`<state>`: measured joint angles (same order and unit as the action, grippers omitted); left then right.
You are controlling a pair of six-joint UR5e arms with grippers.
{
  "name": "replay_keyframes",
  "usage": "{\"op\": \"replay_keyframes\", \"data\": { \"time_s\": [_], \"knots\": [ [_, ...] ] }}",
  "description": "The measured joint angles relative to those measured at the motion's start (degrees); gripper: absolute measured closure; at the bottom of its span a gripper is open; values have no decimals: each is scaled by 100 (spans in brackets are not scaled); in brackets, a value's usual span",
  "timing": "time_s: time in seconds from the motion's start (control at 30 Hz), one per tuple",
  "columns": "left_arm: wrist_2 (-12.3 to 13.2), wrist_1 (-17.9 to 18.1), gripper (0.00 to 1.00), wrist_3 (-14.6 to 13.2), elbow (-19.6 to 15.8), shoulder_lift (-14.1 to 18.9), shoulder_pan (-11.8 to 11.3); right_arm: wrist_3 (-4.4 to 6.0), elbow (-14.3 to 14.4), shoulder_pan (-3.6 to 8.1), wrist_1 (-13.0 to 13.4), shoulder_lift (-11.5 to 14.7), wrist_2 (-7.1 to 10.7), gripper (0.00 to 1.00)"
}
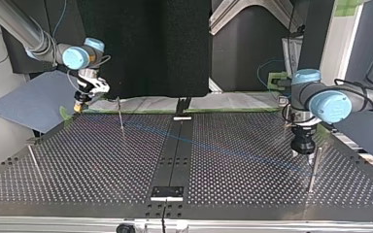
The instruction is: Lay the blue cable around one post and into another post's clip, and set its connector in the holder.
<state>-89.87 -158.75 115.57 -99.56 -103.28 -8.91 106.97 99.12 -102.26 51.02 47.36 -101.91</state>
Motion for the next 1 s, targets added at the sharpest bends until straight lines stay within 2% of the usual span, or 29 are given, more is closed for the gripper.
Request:
{"op": "replay_keyframes", "data": {
  "time_s": [0.07, 0.2, 0.33, 0.53, 0.73, 1.0],
  "knots": [
    [-3, 0, 0, 0, 0, 2, 8, 14, 87, 87, 89, -64, 0, 100],
    [-4, -3, 0, 0, 0, 2, 20, 140, 306, 307, 306, -267, -1, 100],
    [-7, -5, 0, 0, 0, 2, 42, 223, 490, 489, 490, -447, 2, 100],
    [-8, -1, 0, 0, 0, 0, 51, 190, 766, 745, 767, -723, 29, 100],
    [-9, -2, 0, 0, 0, 0, 64, 128, 1046, 834, 1045, -1002, 75, 100],
    [-9, 0, 0, 0, 0, 2, 73, 191, 1423, 855, 1445, -1403, 137, 100]
  ]
}}
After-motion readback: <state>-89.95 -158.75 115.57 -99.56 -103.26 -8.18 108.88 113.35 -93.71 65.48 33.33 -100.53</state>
